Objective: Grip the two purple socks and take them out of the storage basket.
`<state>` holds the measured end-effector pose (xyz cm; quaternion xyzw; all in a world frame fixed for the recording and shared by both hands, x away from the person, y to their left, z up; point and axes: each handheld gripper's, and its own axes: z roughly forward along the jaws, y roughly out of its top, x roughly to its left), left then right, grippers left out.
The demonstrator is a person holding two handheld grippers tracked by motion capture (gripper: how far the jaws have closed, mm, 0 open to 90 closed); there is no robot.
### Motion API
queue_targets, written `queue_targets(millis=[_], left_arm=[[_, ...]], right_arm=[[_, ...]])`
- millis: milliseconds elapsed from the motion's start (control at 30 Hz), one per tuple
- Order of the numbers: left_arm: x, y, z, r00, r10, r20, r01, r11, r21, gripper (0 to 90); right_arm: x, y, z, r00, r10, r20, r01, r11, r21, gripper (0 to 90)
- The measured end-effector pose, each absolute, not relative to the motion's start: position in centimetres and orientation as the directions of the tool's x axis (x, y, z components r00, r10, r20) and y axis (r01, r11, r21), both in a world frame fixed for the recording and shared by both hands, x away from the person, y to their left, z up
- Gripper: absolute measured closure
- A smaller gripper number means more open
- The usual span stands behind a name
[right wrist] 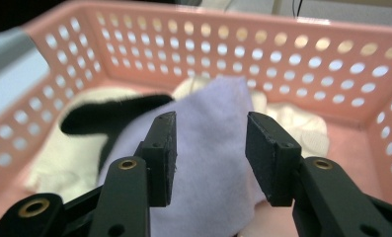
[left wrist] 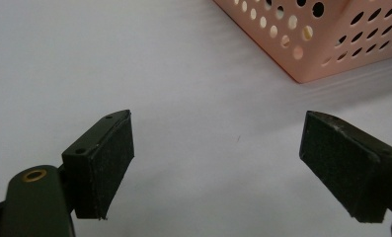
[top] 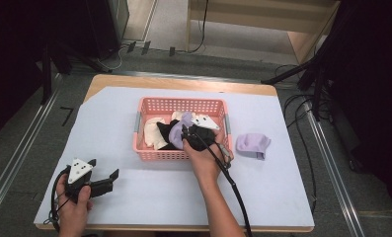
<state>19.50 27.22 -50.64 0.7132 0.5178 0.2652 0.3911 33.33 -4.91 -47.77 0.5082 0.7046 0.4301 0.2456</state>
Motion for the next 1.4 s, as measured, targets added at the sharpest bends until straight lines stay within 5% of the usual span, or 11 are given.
queue_targets(millis=[333, 467, 533, 700, 1400], left_arm=[[19.5, 27.2, -50.6, 0.323, 0.946, -0.032, 0.53, -0.153, 0.834, 14.6], [19.5, 27.2, -50.6, 0.323, 0.946, -0.03, 0.531, -0.154, 0.833, 14.6], [19.5, 27.2, -50.6, 0.324, 0.946, -0.032, 0.53, -0.154, 0.834, 14.6], [19.5, 27.3, -50.6, 0.325, 0.945, -0.033, 0.531, -0.153, 0.833, 14.6], [19.5, 27.2, -50.6, 0.324, 0.946, -0.028, 0.531, -0.157, 0.833, 14.6]], right_arm=[[34.0, -4.6, -48.0, -0.324, 0.937, 0.13, 0.635, 0.114, 0.764, 47.9], [34.3, -4.7, -48.0, -0.31, 0.937, 0.163, 0.686, 0.101, 0.721, 59.6], [34.2, -4.7, -48.0, -0.329, 0.933, 0.144, 0.673, 0.125, 0.729, 70.6], [33.8, -4.8, -48.1, -0.386, 0.917, 0.103, 0.611, 0.17, 0.773, 81.6], [31.8, -7.5, -46.1, -0.433, 0.879, 0.2, 0.336, -0.048, 0.941, 83.2]])
